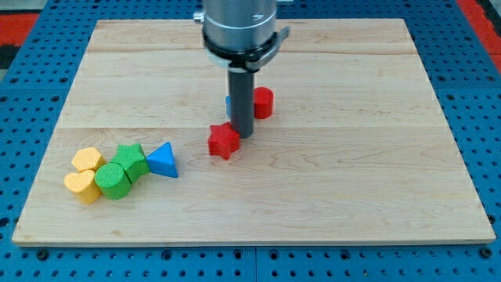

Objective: Push the red star closer to the group blocks

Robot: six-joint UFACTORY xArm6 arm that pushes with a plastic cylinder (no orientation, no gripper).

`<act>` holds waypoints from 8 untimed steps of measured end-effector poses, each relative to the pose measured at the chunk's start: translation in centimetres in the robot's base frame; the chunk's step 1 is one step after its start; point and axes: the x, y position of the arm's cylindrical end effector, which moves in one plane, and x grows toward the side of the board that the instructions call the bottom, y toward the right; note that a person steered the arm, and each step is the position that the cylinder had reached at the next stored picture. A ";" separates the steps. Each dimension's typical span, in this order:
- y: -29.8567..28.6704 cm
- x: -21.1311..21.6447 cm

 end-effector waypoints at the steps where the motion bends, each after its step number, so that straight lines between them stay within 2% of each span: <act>1: -0.7 -0.3; 5: -11.0 0.1; 8: -3.1 0.5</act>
